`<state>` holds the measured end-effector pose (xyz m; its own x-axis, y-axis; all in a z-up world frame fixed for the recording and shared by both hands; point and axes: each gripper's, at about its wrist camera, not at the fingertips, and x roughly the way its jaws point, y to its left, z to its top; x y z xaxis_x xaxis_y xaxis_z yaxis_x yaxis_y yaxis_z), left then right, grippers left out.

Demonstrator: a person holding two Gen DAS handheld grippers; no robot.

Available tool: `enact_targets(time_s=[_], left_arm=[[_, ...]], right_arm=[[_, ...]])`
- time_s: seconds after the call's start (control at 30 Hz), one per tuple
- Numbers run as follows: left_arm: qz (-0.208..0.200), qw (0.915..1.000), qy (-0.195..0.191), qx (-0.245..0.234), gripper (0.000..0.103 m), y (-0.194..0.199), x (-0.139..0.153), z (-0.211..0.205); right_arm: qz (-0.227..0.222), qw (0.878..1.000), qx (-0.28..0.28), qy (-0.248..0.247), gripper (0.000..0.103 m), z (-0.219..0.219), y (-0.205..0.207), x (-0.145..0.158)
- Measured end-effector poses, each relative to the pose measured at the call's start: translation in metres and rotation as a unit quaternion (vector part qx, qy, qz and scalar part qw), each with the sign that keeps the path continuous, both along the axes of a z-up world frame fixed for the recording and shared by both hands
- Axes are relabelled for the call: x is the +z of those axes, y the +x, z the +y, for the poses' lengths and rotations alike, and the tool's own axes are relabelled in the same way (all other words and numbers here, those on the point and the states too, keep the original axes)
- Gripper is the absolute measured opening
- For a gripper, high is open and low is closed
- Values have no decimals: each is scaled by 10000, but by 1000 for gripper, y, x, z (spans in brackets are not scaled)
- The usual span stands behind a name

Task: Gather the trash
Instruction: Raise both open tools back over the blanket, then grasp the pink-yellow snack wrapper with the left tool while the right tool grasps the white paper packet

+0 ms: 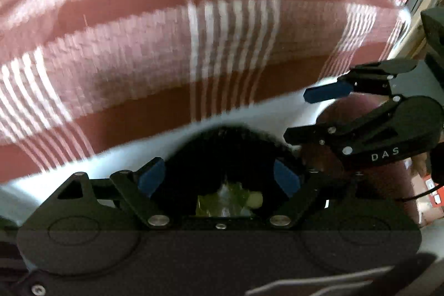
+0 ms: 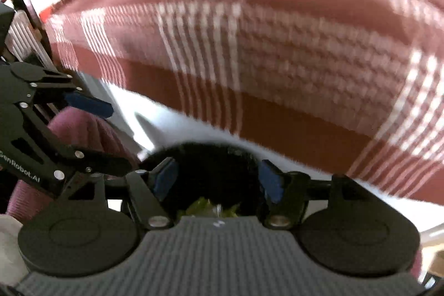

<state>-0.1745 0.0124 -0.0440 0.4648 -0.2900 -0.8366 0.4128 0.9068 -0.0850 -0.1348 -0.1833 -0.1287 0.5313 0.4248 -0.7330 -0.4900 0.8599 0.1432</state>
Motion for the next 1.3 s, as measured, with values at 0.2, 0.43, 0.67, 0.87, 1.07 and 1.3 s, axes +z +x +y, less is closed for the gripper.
enact_targets(time_s=[0.2,0.43,0.67,0.87,1.07,1.3], left_arm=[[-612,9976,-309,49,86,15,50,7],[-1367,9888,-245,547,87,67,87,12],[-1709,9747,-474,1358,88,151,100,19],[-1613,9663,-591,1917,88,226,86,11],[-1869,9609,-522,1974,88,276,76,-4],[-1962,9639,-123,1798,90,320,64,-25]], right_arm=[[-695,9972,-32,276,77,-10,-4,51],[-1446,9883,-427,212,77,-21,12,86],[-1601,9810,-1068,242,76,-37,53,98],[-1469,9816,-1205,208,68,-36,94,97],[-1435,9826,-1174,48,67,-26,122,95],[-1412,9839,-1091,-66,67,-16,157,93]])
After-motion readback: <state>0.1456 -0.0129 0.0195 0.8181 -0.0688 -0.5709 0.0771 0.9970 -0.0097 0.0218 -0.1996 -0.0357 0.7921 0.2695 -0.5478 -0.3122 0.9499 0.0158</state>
